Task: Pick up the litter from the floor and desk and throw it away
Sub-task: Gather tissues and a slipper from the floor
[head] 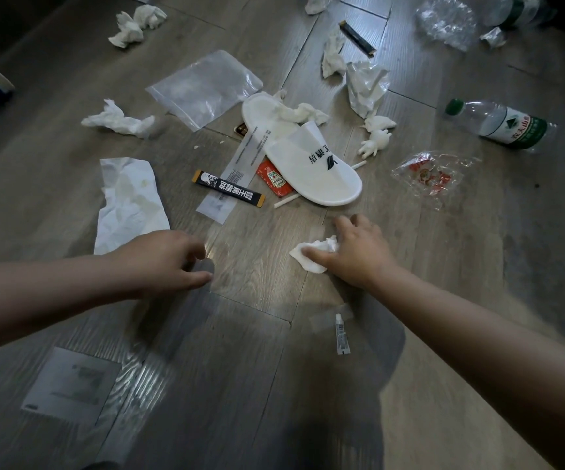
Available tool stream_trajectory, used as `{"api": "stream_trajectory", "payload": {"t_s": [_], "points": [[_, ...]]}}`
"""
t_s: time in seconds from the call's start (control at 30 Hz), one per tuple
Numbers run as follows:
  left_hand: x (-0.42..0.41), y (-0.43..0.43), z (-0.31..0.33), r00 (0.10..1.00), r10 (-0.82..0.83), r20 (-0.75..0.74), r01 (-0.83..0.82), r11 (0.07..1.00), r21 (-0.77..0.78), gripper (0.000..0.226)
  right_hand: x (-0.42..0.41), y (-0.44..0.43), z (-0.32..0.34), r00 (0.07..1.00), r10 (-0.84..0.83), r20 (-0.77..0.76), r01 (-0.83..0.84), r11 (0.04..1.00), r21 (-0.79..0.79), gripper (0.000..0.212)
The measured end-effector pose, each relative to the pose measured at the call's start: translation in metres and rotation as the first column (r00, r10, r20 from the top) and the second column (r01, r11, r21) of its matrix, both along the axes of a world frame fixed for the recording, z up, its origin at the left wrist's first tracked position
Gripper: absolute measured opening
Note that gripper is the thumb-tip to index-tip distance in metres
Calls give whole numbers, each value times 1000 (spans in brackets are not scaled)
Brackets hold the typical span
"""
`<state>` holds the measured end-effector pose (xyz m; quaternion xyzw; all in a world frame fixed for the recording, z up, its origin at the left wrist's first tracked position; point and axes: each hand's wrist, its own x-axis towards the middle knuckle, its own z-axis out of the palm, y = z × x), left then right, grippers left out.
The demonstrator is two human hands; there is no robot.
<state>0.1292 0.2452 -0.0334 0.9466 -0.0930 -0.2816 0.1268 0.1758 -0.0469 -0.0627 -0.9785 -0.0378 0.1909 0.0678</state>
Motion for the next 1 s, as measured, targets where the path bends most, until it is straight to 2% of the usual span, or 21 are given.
{"api": "stream_trajectory", "payload": {"t_s": [0.13,0.2,0.3,0.33,0.43,0.5,0.53,0.6,0.63,0.7,0.77,0.87,1.0], "points": [[0,0,-1,1000,-1,11,1,1000,-2,37,-3,-11,4,1000,19,22,-21,997,70,34],[-1,0,-1,1000,3,8,-3,1000,-10,38,-10,-25,11,999,-25,33,20,990,142,24],[-2,-3,-1,1000,-4,13,4,1000,-23,38,-25,-49,21,996,-74,44,67,988,142,30],[-3,-5,-1,1000,-13,12,13,1000,-22,38,-30,-55,23,997,-78,13,76,991,114,39],[-4,-12,0,999,-47,10,47,999,-20,38,-49,-66,30,978,-116,-171,120,993,13,82],[-4,-16,1,998,-59,11,59,998,-18,40,-60,-65,34,981,-103,-165,97,994,-42,95],[-4,-17,2,998,-60,12,61,998,-17,40,-66,-62,35,994,-65,-88,61,997,-45,90],[-4,-21,4,998,-63,16,64,998,-16,41,-74,-54,34,990,99,100,-102,995,19,63],[-4,-22,5,998,-67,17,67,998,-14,41,-76,-48,32,972,200,124,-207,977,46,49],[-4,-25,7,997,-75,22,75,997,-11,40,-79,-37,26,934,354,49,-357,932,64,36],[-4,-27,8,996,-83,30,83,996,-9,40,-78,-31,17,911,410,-39,-409,912,40,38],[-5,-26,9,996,-84,29,84,996,-6,40,-76,-31,6,893,450,-13,-450,892,-42,38],[-8,-22,8,997,-69,35,70,998,-7,40,-75,-41,2,930,368,-21,-368,929,-34,45]]}}
